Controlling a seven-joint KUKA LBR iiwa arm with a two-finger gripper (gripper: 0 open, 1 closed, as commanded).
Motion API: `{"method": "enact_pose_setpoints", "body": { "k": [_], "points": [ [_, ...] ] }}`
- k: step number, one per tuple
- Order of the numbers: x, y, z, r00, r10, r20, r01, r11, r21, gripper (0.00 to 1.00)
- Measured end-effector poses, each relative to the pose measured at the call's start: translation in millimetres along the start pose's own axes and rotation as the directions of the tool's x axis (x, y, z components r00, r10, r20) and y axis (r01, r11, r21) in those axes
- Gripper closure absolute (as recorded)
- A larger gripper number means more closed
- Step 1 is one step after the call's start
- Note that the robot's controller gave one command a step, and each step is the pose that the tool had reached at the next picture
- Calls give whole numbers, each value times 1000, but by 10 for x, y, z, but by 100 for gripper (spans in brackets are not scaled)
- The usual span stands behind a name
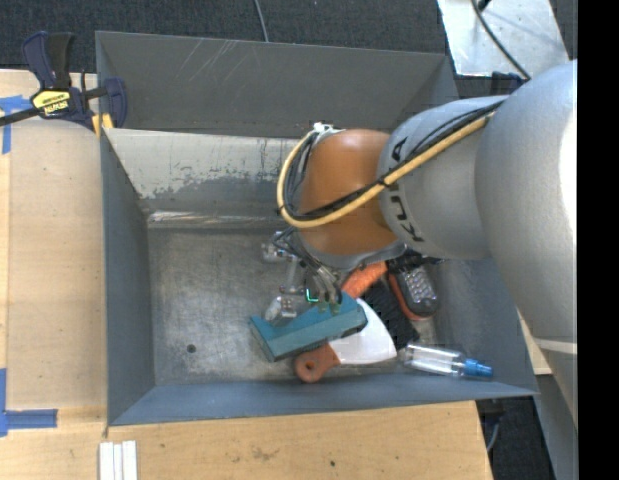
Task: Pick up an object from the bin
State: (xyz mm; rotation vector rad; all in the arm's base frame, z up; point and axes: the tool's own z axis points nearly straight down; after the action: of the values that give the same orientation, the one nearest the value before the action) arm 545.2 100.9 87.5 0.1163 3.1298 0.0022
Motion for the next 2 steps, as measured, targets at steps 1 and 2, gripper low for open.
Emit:
{"method": "enact_pose_setpoints", "body": {
  "k": [1, 2],
  "points": [
    [7, 37, 36, 1000, 1, -4, -1, 1000, 1, 0],
    [-115, -91, -159, 997, -73, -17, 73, 997, 1, 0]
  ]
}}
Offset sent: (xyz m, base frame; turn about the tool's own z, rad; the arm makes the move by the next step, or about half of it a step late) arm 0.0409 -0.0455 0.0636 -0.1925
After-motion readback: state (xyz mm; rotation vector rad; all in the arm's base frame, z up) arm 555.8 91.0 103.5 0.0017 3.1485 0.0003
